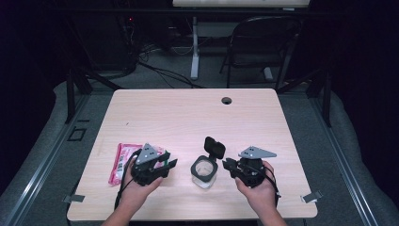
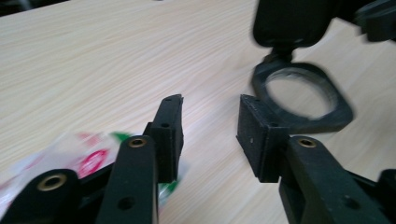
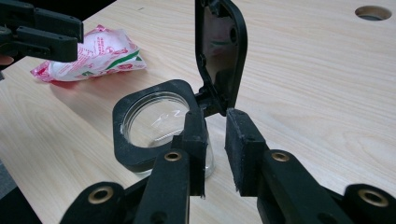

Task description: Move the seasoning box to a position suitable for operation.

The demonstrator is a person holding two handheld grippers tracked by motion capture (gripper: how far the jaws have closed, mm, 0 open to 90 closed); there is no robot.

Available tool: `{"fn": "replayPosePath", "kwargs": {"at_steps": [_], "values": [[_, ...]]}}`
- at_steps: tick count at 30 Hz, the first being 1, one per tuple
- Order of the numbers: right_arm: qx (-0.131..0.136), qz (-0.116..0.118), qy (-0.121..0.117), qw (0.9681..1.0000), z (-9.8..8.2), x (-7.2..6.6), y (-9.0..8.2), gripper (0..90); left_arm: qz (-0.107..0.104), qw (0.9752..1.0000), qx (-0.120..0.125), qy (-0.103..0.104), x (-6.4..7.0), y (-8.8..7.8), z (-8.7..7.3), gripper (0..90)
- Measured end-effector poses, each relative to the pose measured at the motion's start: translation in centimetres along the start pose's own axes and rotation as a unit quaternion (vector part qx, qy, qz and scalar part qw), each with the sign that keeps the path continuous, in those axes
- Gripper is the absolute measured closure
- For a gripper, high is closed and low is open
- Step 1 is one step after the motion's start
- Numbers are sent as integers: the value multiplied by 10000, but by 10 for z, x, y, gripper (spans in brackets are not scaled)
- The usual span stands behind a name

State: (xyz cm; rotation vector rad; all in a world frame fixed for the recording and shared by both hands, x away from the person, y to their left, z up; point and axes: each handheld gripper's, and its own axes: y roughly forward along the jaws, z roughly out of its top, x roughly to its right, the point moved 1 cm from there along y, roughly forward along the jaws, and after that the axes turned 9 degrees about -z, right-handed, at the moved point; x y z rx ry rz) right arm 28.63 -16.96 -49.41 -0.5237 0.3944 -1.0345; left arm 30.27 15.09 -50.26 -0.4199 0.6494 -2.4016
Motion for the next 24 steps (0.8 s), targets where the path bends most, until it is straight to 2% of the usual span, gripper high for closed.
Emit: {"fn": "replayPosePath", "kwargs": {"at_steps": [3,7,11,15,17,20,24], "values": [[29,-9,-50,10000,-1,-3,-5,783,209,9998,-66,-38,-10,-11,-10,595],[89,-49,-103,9999,-5,-5,-11,787,293,9992,-56,-259,-23,-26,-25,616],[191,52,-56,9998,-11,-6,-15,780,388,9984,1,-412,-33,-39,-40,633],[147,99,69,9998,-17,-5,-14,767,559,9972,113,-483,-39,-49,-48,606],[133,135,120,9997,-19,-5,-12,754,576,9969,118,-528,-42,-50,-50,562],[164,107,118,9997,-21,-6,-11,743,589,9966,-26,-573,-45,-45,-55,465],[172,79,119,9997,-24,-4,-11,734,511,9969,-251,-545,-44,-37,-60,418]]}}
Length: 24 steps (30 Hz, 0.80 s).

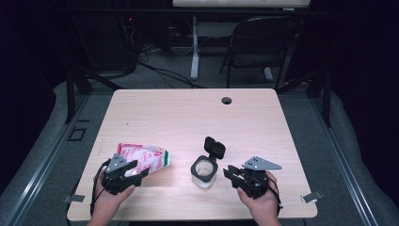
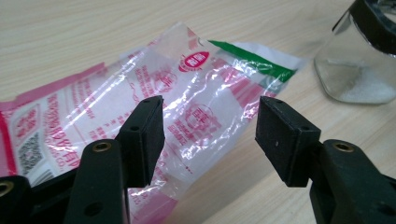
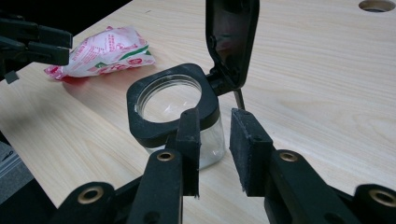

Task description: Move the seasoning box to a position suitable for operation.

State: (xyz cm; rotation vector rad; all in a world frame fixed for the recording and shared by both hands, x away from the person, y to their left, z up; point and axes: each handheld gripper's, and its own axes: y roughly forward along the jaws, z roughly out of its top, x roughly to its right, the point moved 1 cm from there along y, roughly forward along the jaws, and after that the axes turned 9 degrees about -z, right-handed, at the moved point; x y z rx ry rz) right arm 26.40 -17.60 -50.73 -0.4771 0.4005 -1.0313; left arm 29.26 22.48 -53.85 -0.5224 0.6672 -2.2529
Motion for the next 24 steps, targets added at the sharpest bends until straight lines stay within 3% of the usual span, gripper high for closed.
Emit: {"fn": "replayPosePath", "kwargs": {"at_steps": [7,19,24], "values": [[-22,40,131,9999,-3,3,2,730,86,9994,-220,263,5,13,-4,396],[-36,36,135,9999,-5,3,4,727,94,9988,-286,374,7,21,-8,368],[-37,33,151,9999,-5,4,4,727,305,9971,-404,568,6,25,-11,368]]}}
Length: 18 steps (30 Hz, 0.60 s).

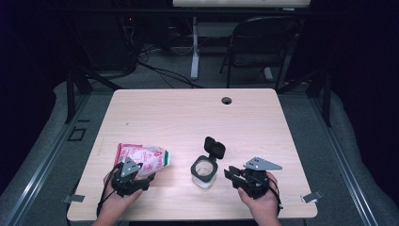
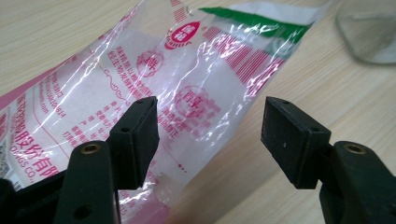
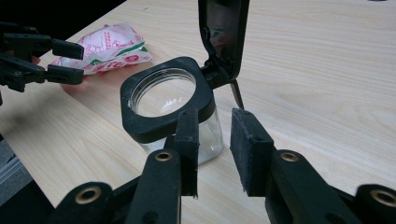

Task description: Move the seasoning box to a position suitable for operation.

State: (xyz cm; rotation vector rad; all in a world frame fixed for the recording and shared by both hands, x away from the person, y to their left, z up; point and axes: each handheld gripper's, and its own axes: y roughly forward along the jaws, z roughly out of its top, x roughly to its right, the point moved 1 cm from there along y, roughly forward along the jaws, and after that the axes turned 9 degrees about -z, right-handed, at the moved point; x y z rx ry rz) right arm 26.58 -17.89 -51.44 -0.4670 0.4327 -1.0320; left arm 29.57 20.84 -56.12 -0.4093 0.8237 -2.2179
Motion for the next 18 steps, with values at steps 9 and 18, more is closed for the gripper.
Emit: {"fn": "replayPosePath", "kwargs": {"at_steps": [9,18], "values": [[-2,-11,-9,10000,0,1,0,726,175,9995,-226,133,-4,8,-5,369],[-26,-12,-8,10000,-1,0,1,726,289,9994,-170,-30,-13,9,-9,395]]}}
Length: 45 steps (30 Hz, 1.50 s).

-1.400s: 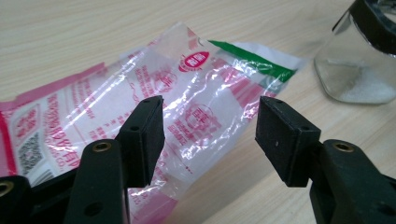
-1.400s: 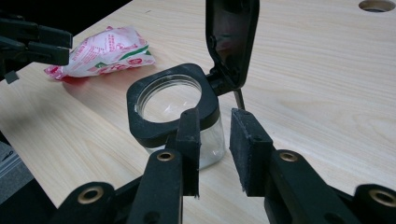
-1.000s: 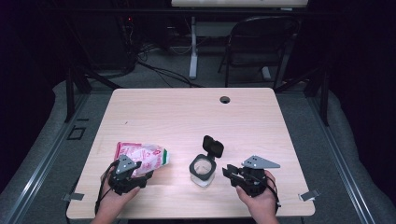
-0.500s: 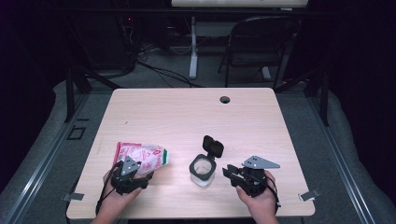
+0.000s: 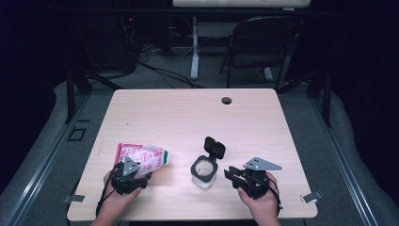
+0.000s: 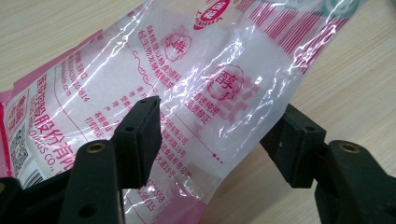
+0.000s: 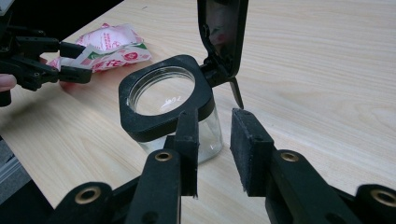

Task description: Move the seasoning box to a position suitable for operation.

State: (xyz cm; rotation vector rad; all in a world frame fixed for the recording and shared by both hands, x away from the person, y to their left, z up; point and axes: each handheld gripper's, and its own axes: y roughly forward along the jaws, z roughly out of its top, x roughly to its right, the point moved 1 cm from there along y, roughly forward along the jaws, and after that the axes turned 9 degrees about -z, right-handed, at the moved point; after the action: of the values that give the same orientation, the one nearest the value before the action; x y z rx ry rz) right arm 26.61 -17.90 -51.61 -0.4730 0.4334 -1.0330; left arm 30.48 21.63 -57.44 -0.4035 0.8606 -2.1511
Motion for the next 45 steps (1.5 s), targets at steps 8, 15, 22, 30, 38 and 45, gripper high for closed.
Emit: {"fn": "replayPosePath", "kwargs": {"at_steps": [8,15,22,30,38,45], "values": [[-52,7,-1,10000,-1,1,2,725,145,9998,-55,-152,-6,4,-4,501],[-77,9,1,10000,-2,1,3,724,264,9996,-48,-115,-5,6,-4,553],[-62,17,7,10000,-2,-1,4,722,467,9989,49,-33,0,14,-3,553],[-91,35,-12,10000,-3,-2,6,721,677,9976,33,128,3,18,-3,607],[-95,41,-5,9999,-3,-1,6,719,546,9985,79,-36,-4,16,-2,717],[-111,33,23,9999,-4,1,6,719,290,9990,146,-302,-12,10,-1,806]]}}
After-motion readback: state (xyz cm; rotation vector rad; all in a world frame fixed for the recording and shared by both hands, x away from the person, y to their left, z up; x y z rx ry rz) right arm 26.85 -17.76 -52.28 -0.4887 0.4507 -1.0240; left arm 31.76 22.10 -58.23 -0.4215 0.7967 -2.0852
